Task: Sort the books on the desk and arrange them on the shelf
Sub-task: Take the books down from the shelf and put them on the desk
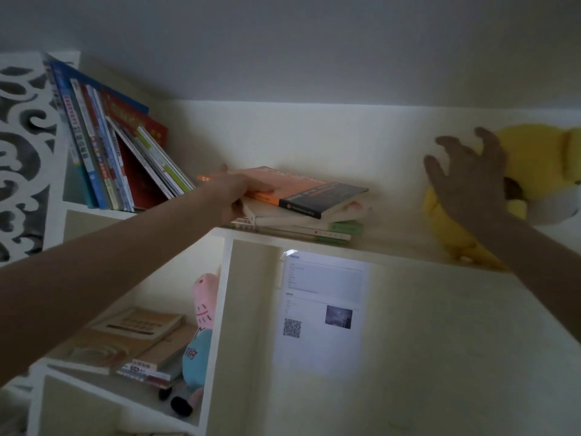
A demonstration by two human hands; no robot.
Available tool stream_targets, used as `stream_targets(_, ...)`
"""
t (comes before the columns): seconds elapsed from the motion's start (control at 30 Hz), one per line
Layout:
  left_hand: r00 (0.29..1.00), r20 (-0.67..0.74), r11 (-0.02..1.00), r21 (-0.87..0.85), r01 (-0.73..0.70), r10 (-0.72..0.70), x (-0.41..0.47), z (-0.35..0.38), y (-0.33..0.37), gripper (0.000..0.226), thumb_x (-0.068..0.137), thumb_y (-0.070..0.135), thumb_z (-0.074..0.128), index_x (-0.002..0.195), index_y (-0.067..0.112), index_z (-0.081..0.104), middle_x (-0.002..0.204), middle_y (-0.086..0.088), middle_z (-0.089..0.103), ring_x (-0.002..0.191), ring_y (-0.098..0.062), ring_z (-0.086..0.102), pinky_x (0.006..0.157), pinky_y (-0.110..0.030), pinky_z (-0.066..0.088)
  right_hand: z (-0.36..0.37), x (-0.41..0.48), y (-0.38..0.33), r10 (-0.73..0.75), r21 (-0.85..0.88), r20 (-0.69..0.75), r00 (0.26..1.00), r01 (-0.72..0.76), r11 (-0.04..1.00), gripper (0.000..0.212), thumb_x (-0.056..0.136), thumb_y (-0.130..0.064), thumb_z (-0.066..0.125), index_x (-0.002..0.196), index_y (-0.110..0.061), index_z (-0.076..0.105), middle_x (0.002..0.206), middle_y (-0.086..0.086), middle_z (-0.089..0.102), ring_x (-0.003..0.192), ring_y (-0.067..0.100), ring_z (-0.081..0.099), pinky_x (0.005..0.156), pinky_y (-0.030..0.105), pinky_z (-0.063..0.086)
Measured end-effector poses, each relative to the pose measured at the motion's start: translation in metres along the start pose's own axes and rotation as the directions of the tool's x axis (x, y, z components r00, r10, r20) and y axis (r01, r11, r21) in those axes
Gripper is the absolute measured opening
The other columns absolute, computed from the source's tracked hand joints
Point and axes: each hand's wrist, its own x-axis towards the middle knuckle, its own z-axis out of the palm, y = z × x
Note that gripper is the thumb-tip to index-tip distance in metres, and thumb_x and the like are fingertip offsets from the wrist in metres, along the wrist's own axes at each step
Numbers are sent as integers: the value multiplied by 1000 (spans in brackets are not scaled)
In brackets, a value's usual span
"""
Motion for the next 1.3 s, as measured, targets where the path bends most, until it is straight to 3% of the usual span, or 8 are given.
stream_targets(0.13, 1000, 13, 1000, 9, -15, 15, 6, 12, -1, 99, 81, -12, 61, 152, 13, -2, 118, -10, 49, 70, -20, 62, 47, -31, 57, 18, 7, -7, 63, 67, 424, 903, -101, 993, 59, 98, -54, 38, 144, -17, 42, 146, 15, 46, 137, 34, 34, 113, 46, 20)
stream_targets(0.27, 998, 57, 999, 46, -17, 14, 16, 12, -5, 93, 80, -11, 64, 151, 8, 7, 111, -16, 54, 61, -18, 65, 47, -31, 56, 14, -10, 47, 144, -477, 269, 952, 2, 879, 58, 98, -50, 33, 135, -9, 50, 139, 18, 49, 140, 43, 22, 112, 57, 22)
stream_targets(0.37, 997, 71, 999, 39, -16, 14, 20, 9, -5, 90, 81, -10, 62, 151, 8, 8, 113, -16, 56, 59, -16, 66, 47, -29, 55, 0, 3, 94, 365, -529, 286, 886, -172, 831, 72, 94, -64, 27, 143, -13, 42, 156, 19, 22, 144, 46, 3, 112, 64, 12)
stream_targets(0.47, 994, 104, 995, 94, -43, 33, 19, 12, -3, 91, 83, -8, 61, 152, 13, 5, 121, -13, 52, 69, -17, 64, 49, -29, 57, -16, 16, 118, 463, -432, 321, 826, -308, 848, 115, 65, -91, 4, 149, -19, 34, 159, 16, 15, 146, 44, -1, 110, 71, 2)
stream_targets(0.6, 978, 175, 979, 147, -141, 115, 17, 18, 0, 109, 78, -10, 66, 151, 31, -5, 125, -1, 53, 85, -17, 65, 63, -32, 58, -18, 4, 37, 166, 46, 394, 904, -199, 979, 76, 89, -75, 28, 152, -33, 24, 163, -4, 10, 149, 32, -6, 118, 54, -4)
stream_targets(0.7, 931, 315, 950, 188, -250, 182, 14, 24, -3, 113, 78, -14, 64, 150, 36, -7, 108, 8, 57, 86, -10, 66, 63, -29, 59, -20, -6, -33, -174, 609, 645, 744, -363, 705, 75, 91, -56, 47, 153, -40, 9, 151, -12, 35, 136, 12, 38, 112, 48, 33)
stream_targets(0.8, 905, 376, 943, 179, -281, 198, 16, 26, -9, 118, 75, -11, 67, 150, 37, -10, 111, 12, 54, 92, -8, 67, 70, -29, 59, -4, -13, -49, -280, 620, 697, 660, -359, 697, 98, 86, -34, 68, 153, -39, -2, 113, -20, 51, 99, -8, 52, 85, 19, 43)
stream_targets(1.3, 830, 470, 915, 104, -390, 300, 15, 26, -26, 119, 65, 5, 74, 147, 51, 0, 137, 8, 46, 116, -19, 59, 80, -41, 58, 3, -32, -27, -186, 790, 565, 804, -463, 402, 93, 77, -13, 75, 146, -40, 19, 118, 2, 62, 103, 20, 65, 84, 36, 55)
